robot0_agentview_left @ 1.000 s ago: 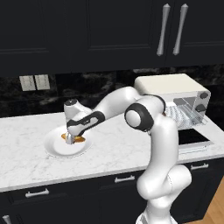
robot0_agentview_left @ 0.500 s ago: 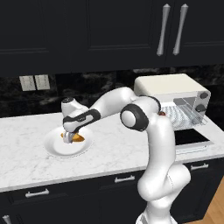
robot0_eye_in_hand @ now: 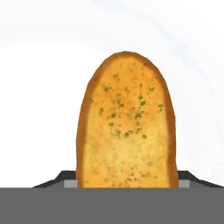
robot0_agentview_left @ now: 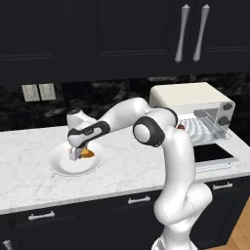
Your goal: Pick up the kebab skewer and baguette bread, and place them inside the toaster oven. Close the toaster oven door and start by setting the timer.
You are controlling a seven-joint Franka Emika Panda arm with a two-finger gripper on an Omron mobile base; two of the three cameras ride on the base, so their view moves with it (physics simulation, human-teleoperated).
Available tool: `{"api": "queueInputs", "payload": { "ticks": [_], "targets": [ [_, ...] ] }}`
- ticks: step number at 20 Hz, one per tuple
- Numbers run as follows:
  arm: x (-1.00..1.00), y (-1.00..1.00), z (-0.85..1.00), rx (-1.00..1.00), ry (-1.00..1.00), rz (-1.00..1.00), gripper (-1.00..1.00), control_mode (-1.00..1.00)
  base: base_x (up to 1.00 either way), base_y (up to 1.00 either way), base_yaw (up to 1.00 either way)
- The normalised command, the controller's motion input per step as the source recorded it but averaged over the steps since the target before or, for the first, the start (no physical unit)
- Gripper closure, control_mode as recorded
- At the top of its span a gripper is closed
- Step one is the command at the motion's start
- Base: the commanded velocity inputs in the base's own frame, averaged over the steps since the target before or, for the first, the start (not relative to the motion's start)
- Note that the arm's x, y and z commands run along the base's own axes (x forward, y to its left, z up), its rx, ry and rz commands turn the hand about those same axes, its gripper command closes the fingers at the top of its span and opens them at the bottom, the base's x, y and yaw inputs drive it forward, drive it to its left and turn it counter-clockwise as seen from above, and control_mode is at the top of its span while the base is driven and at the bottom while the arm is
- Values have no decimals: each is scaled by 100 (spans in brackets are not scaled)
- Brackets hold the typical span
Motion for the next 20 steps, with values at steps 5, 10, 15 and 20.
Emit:
{"api": "queueInputs", "payload": {
  "ticks": [5,10,15,20],
  "targets": [
    [-59,-3,-2,1,-1,0,100,-100,0,0,0],
    [-80,-33,48,8,-3,0,100,-100,0,0,0],
    [-95,-72,73,10,-7,0,100,-100,0,0,0],
    [-93,-92,52,3,-9,-3,100,-100,0,0,0]
  ]
}}
